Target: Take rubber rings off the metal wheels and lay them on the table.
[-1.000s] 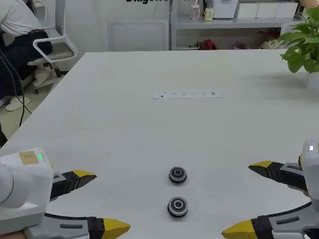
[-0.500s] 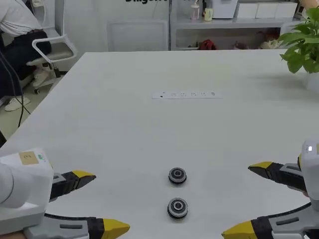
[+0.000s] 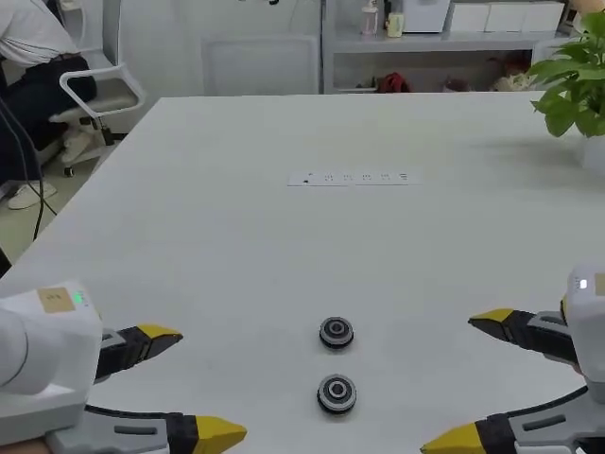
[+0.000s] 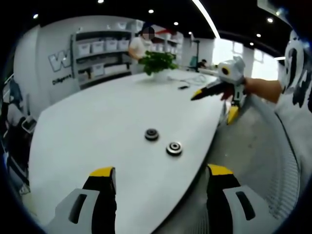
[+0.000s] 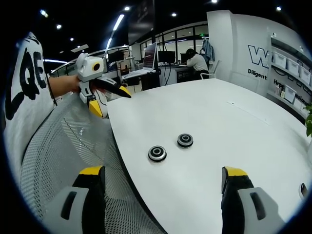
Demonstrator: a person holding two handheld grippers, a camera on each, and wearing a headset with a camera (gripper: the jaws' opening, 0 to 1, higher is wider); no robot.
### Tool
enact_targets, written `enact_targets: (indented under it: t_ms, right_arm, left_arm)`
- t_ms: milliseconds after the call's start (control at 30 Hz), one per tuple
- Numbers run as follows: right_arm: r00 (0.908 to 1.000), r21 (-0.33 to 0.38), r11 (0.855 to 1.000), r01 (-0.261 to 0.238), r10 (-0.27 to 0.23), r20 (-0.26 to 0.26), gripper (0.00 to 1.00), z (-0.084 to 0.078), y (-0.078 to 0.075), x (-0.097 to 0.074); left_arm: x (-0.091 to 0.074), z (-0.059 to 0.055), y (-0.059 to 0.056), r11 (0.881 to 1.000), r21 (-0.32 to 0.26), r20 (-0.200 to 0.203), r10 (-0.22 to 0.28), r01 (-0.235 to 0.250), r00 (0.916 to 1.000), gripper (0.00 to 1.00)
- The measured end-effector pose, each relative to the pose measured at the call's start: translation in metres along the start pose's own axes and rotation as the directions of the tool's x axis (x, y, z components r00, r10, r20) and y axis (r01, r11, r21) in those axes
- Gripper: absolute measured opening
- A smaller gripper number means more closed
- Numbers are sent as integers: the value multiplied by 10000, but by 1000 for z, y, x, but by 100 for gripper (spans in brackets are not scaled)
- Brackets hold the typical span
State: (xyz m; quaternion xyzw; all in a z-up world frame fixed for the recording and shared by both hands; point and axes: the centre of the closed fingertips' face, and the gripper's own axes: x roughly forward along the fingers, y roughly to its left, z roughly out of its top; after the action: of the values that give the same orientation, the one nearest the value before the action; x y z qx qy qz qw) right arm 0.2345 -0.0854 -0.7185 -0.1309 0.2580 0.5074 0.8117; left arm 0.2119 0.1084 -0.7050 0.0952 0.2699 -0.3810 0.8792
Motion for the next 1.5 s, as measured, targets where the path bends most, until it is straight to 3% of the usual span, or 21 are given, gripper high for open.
enact_targets:
  t_ms: [833, 1200, 1500]
  right_arm:
    - [10000, -184, 9998, -67, 66, -75, 94, 0, 2, 0]
    - [9999, -284, 9996, -60, 65, 148, 93, 9, 0, 1]
    - [9994, -418, 9991, -50, 64, 336, 90, 18, -1, 0]
  left_arm:
    - [1, 2, -5, 9998, -8, 27, -184, 184, 9998, 77]
    - [0, 6, -2, 9999, 61, 214, -163, 161, 9996, 76]
    - [1, 15, -3, 9993, 179, 453, -340, 332, 9984, 76]
